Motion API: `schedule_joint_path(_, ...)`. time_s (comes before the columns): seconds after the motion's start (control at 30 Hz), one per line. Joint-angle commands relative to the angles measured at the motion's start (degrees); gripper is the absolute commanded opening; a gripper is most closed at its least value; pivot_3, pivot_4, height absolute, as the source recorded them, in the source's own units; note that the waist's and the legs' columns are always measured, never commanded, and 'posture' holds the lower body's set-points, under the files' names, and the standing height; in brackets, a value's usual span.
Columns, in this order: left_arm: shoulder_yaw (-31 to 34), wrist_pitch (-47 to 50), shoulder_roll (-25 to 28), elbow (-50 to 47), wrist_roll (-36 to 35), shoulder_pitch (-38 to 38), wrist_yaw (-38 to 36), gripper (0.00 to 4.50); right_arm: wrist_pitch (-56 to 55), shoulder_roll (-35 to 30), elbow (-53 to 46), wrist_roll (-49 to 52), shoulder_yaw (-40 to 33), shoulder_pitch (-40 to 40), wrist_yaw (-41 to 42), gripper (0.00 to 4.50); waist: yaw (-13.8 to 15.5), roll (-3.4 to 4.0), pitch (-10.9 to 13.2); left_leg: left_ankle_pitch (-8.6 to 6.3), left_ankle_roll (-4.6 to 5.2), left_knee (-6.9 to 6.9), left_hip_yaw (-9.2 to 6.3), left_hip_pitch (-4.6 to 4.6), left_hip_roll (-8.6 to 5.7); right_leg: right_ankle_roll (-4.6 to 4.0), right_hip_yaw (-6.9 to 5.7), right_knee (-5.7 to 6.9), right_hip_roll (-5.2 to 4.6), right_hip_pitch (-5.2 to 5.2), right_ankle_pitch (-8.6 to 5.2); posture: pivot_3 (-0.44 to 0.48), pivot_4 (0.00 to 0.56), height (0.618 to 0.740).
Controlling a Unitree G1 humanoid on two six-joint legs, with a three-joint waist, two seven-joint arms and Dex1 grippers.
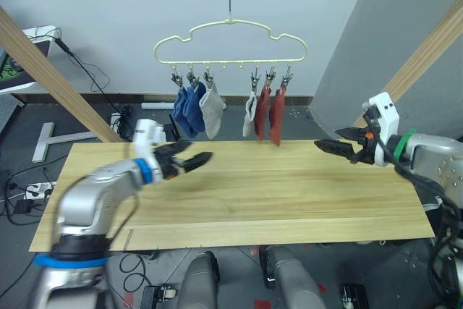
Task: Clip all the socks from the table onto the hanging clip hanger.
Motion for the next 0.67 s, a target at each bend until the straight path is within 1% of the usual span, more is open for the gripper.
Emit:
schedule_joint_path(0.03, 6.78, -7.55, 7.24, -0.42, 4.82, 5.06, -2.54, 4.46, -8.16, -2.49, -2.74, -1.52, -1.94, 3.63, 4.40, 4.50, 0.01, 0.01, -0.01, 0.00, 0.00, -0.08, 0.02, 0.00, 0.02, 0.00, 0.01, -0.11, -0.02, 0.00, 0.00, 0.017, 0.260, 0.740)
schedule_joint_path(0.1, 10.85, -8.93, 10.15, 1.76, 5.05, 8.16, -4.07, 4.46, -9.35, -1.84, -3.57, -0.31, -3.78, 4.74, 4.57, 4.50, 0.05, 0.01, -0.01, 0.00, 0.00, -0.21, 0.09, 0.02, 0.07, 0.00, 0.04, -0.22, -0.09, 0.00, 0.00, 0.024, 0.255, 0.740)
schedule_joint_path(0.13, 11.79, -9.35, 10.77, 2.29, 5.00, 8.91, -4.47, 4.46, -9.72, -1.68, -3.76, 0.00, -4.19, 5.01, 4.58, 4.50, 0.11, 0.01, -0.01, 0.00, 0.00, -0.24, 0.10, 0.01, 0.08, 0.00, 0.04, -0.26, -0.10, 0.00, 0.01, 0.024, 0.255, 0.740)
schedule_joint_path(0.17, 11.83, -9.85, 10.83, 2.68, 5.10, 9.03, -4.57, 4.46, -10.22, -1.57, -3.53, -0.06, -4.10, 5.08, 4.63, 4.50, 0.40, 0.01, -0.01, 0.00, 0.00, -0.29, 0.13, 0.01, 0.09, 0.00, 0.02, -0.28, -0.14, -0.02, 0.00, 0.037, 0.242, 0.740)
schedule_joint_path(0.27, 17.85, -8.80, 11.94, 0.18, 2.55, 12.87, -6.55, 4.46, -13.66, -3.00, -5.43, -0.43, -4.76, 6.84, 7.21, 4.50, 1.51, -0.02, -0.03, 0.00, -0.01, -0.40, 0.27, 0.00, 0.10, 0.00, -0.03, -0.40, -0.19, -0.03, 0.00, 0.041, 0.236, 0.740)
schedule_joint_path(0.33, 20.11, -9.90, 12.83, -0.07, 2.80, 15.11, -7.88, 4.46, -15.27, -4.44, -6.08, -0.69, -4.97, 8.10, 9.18, 4.50, 2.04, -0.02, -0.03, -0.01, -0.01, -0.51, 0.28, -0.01, 0.12, 0.00, -0.04, -0.45, -0.23, -0.04, -0.01, 0.044, 0.231, 0.740)
schedule_joint_path(0.5, 20.10, -9.83, 11.88, 1.24, 2.88, 13.42, -6.29, 4.46, -16.96, -5.14, -5.04, -1.16, -4.32, 8.39, 9.95, 4.50, 3.26, -0.05, -0.07, 0.00, -0.03, -0.49, 0.27, -0.01, 0.06, 0.02, -0.09, -0.43, -0.25, -0.03, -0.03, 0.050, 0.215, 0.740)
schedule_joint_path(0.67, 18.60, -8.91, 11.46, -0.01, 2.11, 13.12, -7.45, 4.46, -16.64, -4.32, -4.70, -0.63, -4.26, 7.37, 8.91, 4.50, 3.18, -0.09, -0.10, 0.00, -0.02, -0.43, 0.34, -0.01, 0.06, 0.04, -0.03, -0.42, -0.28, 0.00, -0.01, 0.048, 0.211, 0.740)
